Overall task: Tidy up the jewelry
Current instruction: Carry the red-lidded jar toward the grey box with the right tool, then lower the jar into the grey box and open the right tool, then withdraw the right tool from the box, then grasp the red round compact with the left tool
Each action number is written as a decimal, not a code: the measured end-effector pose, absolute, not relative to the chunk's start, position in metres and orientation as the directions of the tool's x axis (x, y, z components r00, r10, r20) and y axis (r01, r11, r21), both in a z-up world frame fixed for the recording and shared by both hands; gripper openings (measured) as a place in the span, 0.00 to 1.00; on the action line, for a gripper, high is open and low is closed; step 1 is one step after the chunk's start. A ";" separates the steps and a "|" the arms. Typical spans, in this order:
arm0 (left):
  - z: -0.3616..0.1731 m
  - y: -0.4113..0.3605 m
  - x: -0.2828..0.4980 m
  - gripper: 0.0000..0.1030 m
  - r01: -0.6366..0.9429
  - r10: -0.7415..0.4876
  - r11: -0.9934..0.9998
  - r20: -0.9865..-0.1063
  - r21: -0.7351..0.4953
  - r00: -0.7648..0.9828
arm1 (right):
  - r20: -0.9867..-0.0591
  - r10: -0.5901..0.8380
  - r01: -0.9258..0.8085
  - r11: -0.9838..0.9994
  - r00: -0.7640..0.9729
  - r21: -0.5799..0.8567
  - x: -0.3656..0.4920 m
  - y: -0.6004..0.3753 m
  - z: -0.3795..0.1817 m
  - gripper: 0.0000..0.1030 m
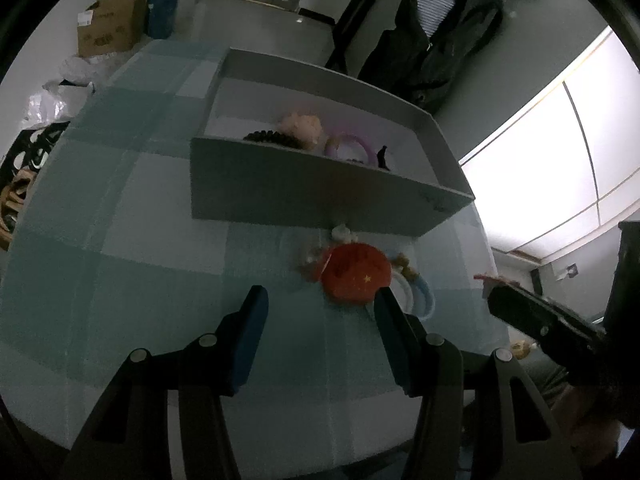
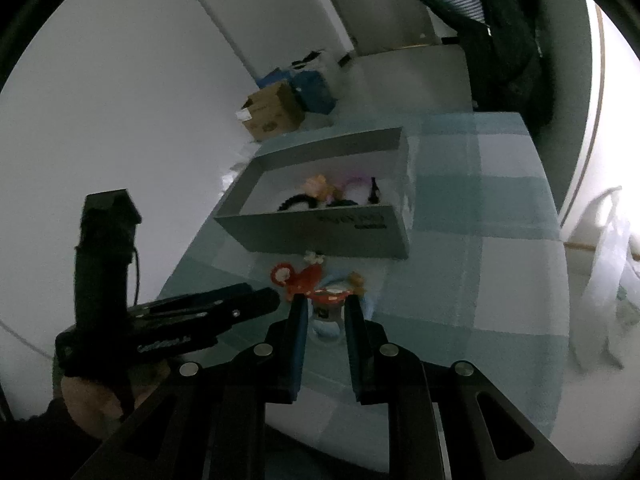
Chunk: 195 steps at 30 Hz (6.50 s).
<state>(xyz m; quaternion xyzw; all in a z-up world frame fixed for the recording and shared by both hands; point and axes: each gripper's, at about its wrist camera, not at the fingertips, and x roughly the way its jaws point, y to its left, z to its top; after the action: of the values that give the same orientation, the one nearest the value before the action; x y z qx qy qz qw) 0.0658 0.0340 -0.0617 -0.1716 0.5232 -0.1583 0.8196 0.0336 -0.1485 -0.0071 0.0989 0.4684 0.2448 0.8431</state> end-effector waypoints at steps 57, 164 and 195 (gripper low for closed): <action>0.015 0.040 0.043 0.23 0.163 -0.375 0.924 -0.735 -0.346 0.565 | -0.627 0.583 -0.330 0.811 0.517 0.483 0.051 -0.144 0.036 0.17; -0.067 0.000 0.084 0.48 0.152 -0.436 0.900 -0.822 -0.409 0.367 | -0.650 0.500 -0.228 0.858 0.573 0.460 0.012 -0.185 0.004 0.89; -0.055 0.003 0.073 0.17 0.236 -0.390 0.918 -0.831 -0.318 0.397 | -0.689 0.464 -0.192 0.879 0.557 0.436 0.019 -0.174 -0.007 0.89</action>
<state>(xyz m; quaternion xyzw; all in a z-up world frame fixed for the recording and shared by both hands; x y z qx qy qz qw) 0.0733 0.0034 -0.0547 -0.0743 0.5157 -0.1880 0.8326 0.0187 -0.1737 -0.0068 0.1575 0.4313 0.1889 0.8681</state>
